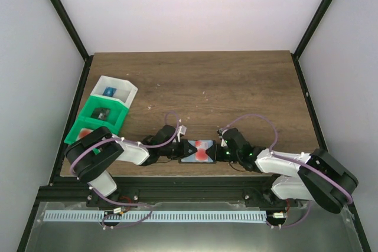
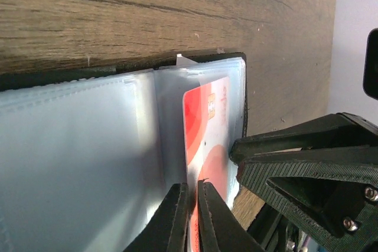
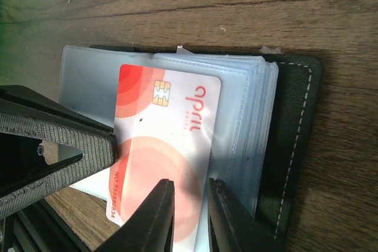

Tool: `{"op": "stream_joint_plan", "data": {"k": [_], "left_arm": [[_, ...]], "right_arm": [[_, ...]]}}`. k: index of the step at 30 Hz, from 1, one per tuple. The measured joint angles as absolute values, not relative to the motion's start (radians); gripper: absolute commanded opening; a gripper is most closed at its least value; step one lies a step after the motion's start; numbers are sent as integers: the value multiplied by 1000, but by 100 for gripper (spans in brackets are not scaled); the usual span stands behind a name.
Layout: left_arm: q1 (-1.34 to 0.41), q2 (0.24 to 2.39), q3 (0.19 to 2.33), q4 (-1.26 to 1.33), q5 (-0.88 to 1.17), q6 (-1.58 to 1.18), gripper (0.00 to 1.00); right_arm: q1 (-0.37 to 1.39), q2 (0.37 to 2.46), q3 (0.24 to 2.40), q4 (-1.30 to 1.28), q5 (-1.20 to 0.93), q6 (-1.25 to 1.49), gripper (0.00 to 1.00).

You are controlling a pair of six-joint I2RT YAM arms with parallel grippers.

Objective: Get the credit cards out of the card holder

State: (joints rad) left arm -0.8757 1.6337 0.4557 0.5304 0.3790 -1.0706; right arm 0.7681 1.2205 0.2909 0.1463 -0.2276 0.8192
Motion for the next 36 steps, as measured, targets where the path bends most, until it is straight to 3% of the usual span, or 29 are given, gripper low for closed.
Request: {"op": "stream_joint_plan", "data": {"k": [3, 22, 36], "left_arm": [[-876, 1634, 456, 531, 381, -1072, 0], [-876, 1640, 439, 553, 384, -1081, 0], [-820, 1510, 312, 592, 393, -1115, 0]], "right_arm": [[768, 1220, 290, 146, -228, 823, 19], [768, 1220, 279, 166, -227, 828, 19], [768, 1219, 279, 165, -227, 828, 19]]}}
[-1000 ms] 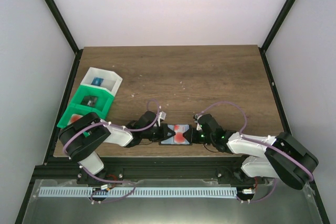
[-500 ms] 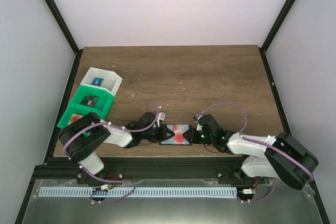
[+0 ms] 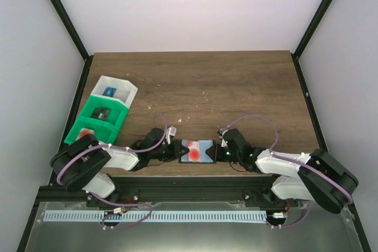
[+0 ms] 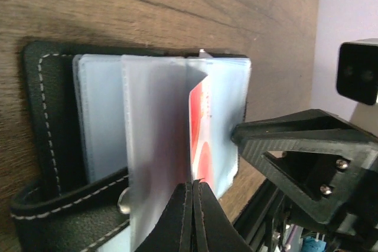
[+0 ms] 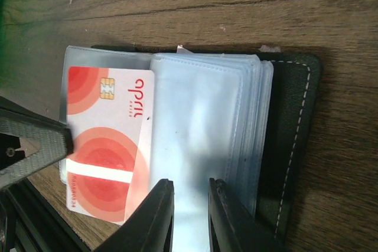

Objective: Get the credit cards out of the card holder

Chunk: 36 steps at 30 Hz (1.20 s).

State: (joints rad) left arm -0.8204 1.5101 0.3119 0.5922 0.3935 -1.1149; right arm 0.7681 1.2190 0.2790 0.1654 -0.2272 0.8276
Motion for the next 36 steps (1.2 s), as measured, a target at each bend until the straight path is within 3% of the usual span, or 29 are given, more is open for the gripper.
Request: {"op": "stream_joint_plan", "data": {"k": [8, 13, 19, 23, 27, 30, 36], "left_arm": [[-811, 1377, 296, 486, 337, -1112, 0], [-801, 1267, 267, 422, 286, -1119, 0], [-800, 1123, 251, 387, 250, -1148, 0], [-800, 1032, 239, 387, 244, -1175, 0], [-800, 962, 217, 412, 244, -1209, 0], [-800, 929, 195, 436, 248, -1237, 0], [-804, 911, 180, 487, 258, -1272, 0]], "right_arm": [[768, 1208, 279, 156, -235, 831, 24], [768, 1189, 279, 143, -252, 836, 32], [767, 1121, 277, 196, -334, 875, 46], [767, 1068, 243, 325, -410, 952, 61], [767, 1060, 197, 471, -470, 1052, 68], [767, 1085, 191, 542, -501, 1110, 69], [768, 1170, 198, 688, -569, 1198, 46]]}}
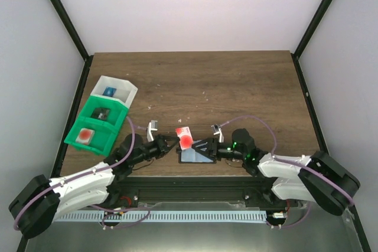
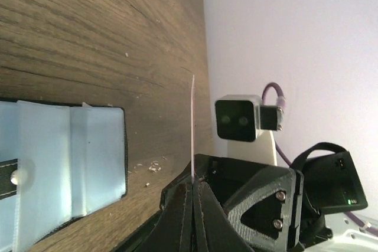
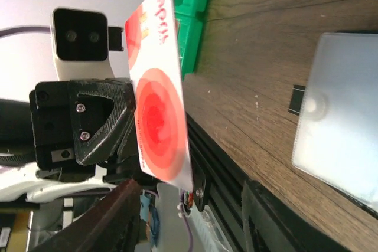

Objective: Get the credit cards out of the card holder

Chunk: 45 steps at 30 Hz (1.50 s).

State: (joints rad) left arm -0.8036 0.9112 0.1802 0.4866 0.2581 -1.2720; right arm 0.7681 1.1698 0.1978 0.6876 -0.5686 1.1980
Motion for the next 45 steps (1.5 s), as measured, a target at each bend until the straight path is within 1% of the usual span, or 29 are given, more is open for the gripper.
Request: {"op": "stream_joint_plan", "data": {"k": [3, 7, 8, 9, 11, 13, 14, 19, 24, 28, 31, 35, 40, 44, 45], "left_arm": [[-812, 916, 179, 513, 268, -1281, 0], [-822, 929, 179, 541, 282, -1283, 0], [-823, 931, 179, 542, 287, -1283, 4], [-823, 930, 179, 544, 292, -1283, 13], [-823, 923, 179, 540, 297, -1279, 32], [-824, 900, 178, 516, 301, -1267, 43], [-824, 879, 178, 497, 305, -1259, 46], [-822, 730, 190, 343, 327, -1184, 49], [-794, 566, 215, 173, 373, -1102, 50], [-778, 490, 248, 76, 442, -1034, 51], [-778, 482, 280, 8, 504, -978, 49], [-778, 512, 303, -39, 579, -932, 42], [-778, 588, 311, -40, 675, -886, 21], [-778, 628, 318, -33, 712, -875, 0], [-778, 628, 318, -28, 720, -874, 0]], "right_arm": [[767, 1224, 214, 757, -606, 1232, 35], [768, 1267, 231, 830, -640, 1259, 11], [767, 1271, 232, 847, -646, 1267, 5], [767, 1271, 232, 857, -653, 1263, 1], [767, 1269, 231, 879, -667, 1264, 0], [767, 1258, 230, 888, -686, 1246, 1], [767, 1245, 227, 885, -698, 1235, 1], [767, 1154, 226, 807, -785, 1130, 0], [767, 1065, 257, 607, -899, 971, 0], [767, 1038, 309, 453, -989, 866, 1], [767, 1021, 337, 371, -1048, 806, 0], [767, 1010, 359, 291, -1093, 751, 1], [767, 1036, 367, 267, -1122, 733, 0], [767, 1049, 367, 271, -1127, 734, 1], [767, 1052, 367, 273, -1127, 735, 2]]}}
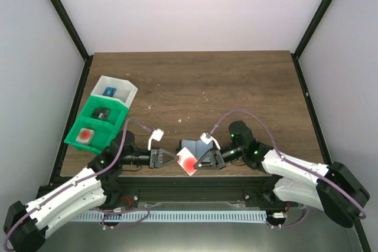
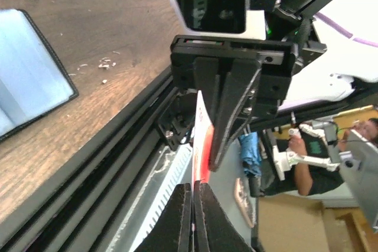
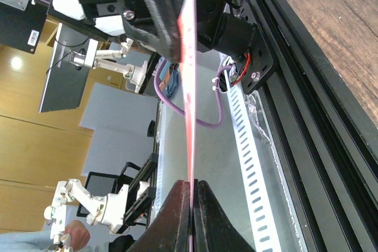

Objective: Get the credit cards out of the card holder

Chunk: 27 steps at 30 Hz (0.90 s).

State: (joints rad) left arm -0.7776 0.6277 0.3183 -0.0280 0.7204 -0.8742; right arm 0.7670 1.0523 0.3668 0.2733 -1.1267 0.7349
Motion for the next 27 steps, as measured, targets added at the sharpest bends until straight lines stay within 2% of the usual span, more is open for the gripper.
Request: {"op": "stream_joint_plan", "data": {"k": [5, 8, 12, 13, 14, 15, 20, 27], "left_arm": [[-776, 614, 318, 6, 722, -887, 0], [-773, 611, 318, 17, 704, -890, 0], [-766, 613, 320, 11, 667, -886, 0], [-765, 616, 324, 1, 649, -881, 0], [-764, 620, 331, -9, 633, -876, 0], [-761, 625, 344, -28, 611, -869, 0], [-752, 631, 428, -88, 471, -837, 0], [-736, 683, 616, -220, 12, -818, 0]], "right_arm": [[767, 1062, 367, 283, -1119, 743, 16], [767, 1061, 366, 282, -1091, 743, 35], [767, 1042, 363, 268, -1028, 743, 70], [767, 1036, 363, 259, -1009, 739, 81], [767, 1030, 364, 249, -989, 738, 96], [767, 1023, 364, 240, -966, 727, 99], [767, 963, 358, 204, -875, 712, 100], [767, 920, 358, 165, -788, 688, 100]]}}
